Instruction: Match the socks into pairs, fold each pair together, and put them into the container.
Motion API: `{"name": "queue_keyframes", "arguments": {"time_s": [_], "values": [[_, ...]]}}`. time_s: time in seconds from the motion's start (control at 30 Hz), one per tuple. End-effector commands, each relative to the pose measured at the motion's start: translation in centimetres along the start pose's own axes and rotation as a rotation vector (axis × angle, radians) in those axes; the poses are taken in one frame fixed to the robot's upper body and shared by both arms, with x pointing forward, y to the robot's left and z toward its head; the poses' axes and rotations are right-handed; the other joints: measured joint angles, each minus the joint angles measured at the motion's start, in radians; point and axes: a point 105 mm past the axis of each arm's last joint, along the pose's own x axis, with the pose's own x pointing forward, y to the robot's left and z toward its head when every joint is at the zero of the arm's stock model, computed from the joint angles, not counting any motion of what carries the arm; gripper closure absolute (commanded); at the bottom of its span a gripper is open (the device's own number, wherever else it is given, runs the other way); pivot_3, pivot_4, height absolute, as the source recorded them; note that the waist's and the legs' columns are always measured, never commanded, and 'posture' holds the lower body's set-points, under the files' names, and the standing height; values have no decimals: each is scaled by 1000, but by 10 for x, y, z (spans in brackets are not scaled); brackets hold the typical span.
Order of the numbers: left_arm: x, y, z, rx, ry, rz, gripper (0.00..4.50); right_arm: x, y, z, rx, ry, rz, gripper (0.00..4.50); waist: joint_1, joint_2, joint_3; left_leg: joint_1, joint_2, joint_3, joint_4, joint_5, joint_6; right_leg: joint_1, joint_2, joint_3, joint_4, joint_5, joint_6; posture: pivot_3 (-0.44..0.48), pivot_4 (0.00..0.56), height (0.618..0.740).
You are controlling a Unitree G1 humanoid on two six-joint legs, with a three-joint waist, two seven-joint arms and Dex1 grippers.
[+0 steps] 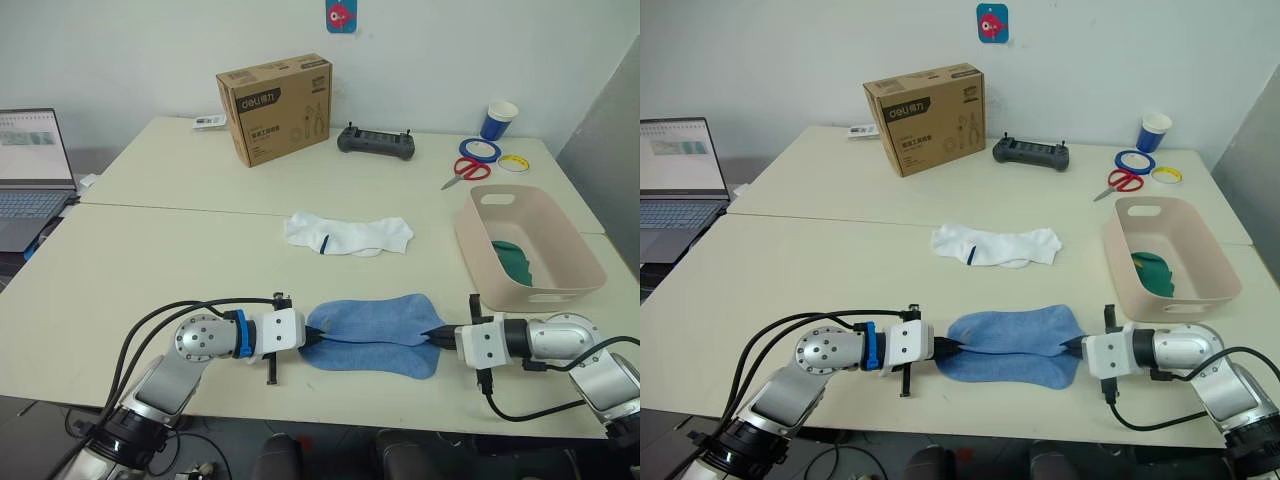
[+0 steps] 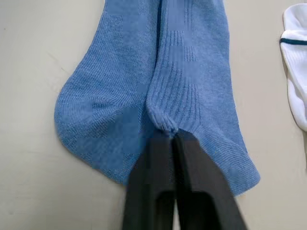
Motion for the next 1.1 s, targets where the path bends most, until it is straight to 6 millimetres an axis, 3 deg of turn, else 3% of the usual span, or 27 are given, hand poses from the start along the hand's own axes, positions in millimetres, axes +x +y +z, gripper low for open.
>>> {"name": "queue_keyframes", "arguments": {"time_s": [0.03,0.27,0.43,0.57,0.67,0.8,1.0,1.1], "values": [[-2,3,4,16,-25,16,4500,-6,-13,7,-33,-27,-45,4469,0,0,0,0,0,0,0,0,0,0,0,0,0,0,0,0,150,740],[-16,29,13,-56,-92,108,4500,-9,-29,14,53,-68,-94,4469,0,0,0,0,0,0,0,0,0,0,0,0,0,2,4,0,150,740],[-29,48,21,-43,-108,122,4500,-11,-50,31,193,-170,-161,4469,0,0,0,0,0,-1,0,0,0,0,0,0,0,3,5,0,150,740],[-42,50,36,-31,-139,83,4500,-19,-55,49,315,-235,-125,4469,0,0,0,0,0,-1,0,0,0,0,0,-1,0,3,5,0,150,740],[-48,42,42,-78,-148,33,4500,-25,-44,64,403,-260,-22,4469,0,0,0,-1,0,-2,-1,0,0,0,0,-1,0,2,4,0,150,740],[-65,0,61,-232,-144,-198,4500,-36,-14,88,574,-259,199,4469,-3,1,1,-1,1,-1,-2,0,0,0,0,-1,-1,2,4,0,150,740],[-59,-32,55,-337,-82,-332,4500,-34,12,83,740,-200,289,4469,-1,0,1,1,0,-3,-2,0,0,0,0,-3,0,-2,-2,0,150,740],[-48,-27,44,-354,-71,-280,4500,-30,11,73,810,-192,239,4469,0,0,1,1,0,-2,0,0,0,0,-1,-1,0,-1,-2,0,150,740]]}}
